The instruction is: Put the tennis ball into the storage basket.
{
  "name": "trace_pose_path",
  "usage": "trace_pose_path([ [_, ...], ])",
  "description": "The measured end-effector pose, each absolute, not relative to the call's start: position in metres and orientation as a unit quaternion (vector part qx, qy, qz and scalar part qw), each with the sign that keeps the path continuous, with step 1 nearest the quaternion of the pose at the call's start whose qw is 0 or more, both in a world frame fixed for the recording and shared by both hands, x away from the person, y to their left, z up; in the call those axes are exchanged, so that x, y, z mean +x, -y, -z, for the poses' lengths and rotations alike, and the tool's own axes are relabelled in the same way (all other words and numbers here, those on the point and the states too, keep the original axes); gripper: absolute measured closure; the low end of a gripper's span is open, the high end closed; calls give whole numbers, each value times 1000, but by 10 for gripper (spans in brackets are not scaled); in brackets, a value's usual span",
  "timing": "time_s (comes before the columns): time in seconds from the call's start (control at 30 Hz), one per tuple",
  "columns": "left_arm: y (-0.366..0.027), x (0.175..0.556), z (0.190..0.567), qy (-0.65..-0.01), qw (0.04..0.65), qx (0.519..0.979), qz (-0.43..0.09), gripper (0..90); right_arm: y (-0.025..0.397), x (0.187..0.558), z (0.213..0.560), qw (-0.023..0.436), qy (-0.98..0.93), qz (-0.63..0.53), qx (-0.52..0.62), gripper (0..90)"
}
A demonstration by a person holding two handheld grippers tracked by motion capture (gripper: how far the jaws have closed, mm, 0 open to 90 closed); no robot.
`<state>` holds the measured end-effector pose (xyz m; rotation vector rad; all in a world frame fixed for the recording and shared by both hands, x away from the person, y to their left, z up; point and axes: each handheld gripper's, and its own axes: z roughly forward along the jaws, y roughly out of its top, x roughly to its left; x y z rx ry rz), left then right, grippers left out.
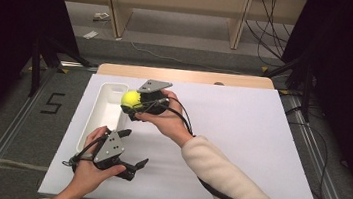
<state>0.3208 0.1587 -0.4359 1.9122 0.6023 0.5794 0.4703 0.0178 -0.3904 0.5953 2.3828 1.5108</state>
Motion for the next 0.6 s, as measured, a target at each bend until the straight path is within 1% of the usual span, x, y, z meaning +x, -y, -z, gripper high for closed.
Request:
trace_pose_path([
  [0.6, -159, 321, 436, -249, 503, 792, -239, 0, -26, 471, 390, 124, -822, -518, 200, 261],
])
